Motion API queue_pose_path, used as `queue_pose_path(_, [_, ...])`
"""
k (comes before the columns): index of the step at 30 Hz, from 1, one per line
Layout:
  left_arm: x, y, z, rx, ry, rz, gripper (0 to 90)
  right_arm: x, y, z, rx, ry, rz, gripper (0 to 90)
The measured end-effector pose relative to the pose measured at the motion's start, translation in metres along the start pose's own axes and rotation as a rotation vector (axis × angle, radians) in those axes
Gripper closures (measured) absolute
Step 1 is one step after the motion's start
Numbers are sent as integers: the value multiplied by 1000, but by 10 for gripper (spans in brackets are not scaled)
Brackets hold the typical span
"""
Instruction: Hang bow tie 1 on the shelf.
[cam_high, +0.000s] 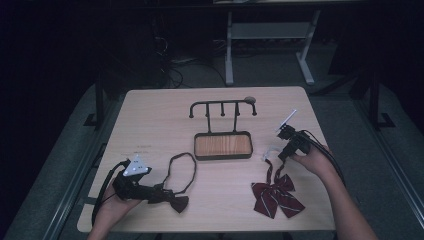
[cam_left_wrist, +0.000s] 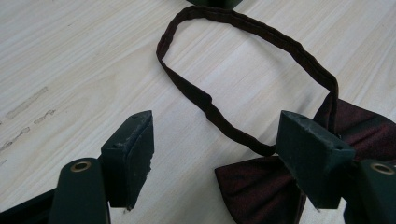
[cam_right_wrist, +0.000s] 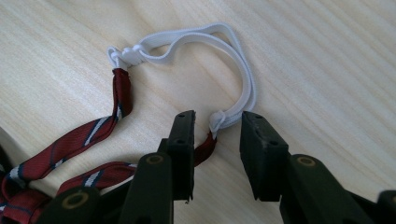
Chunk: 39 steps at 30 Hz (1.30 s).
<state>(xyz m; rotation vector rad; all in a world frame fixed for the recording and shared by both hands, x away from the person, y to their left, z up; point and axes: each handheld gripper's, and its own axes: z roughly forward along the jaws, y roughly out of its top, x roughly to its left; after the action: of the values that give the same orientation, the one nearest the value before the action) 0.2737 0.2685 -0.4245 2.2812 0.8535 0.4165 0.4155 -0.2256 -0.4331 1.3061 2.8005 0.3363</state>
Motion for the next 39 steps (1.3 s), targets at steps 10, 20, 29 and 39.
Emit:
queue_pose_path(10, [0,0,-1,-5,3,0,285,5,1,0,10,-23,-17,668])
queue_pose_path(20, [0,0,-1,-4,1,0,285,6,4,5,34,-46,-1,620])
queue_pose_path(29, [0,0,-1,-5,1,-1,285,9,6,7,51,-54,-19,744])
queue_pose_path(39, [1,0,-1,-6,1,-1,285,10,7,7,46,-56,-31,830])
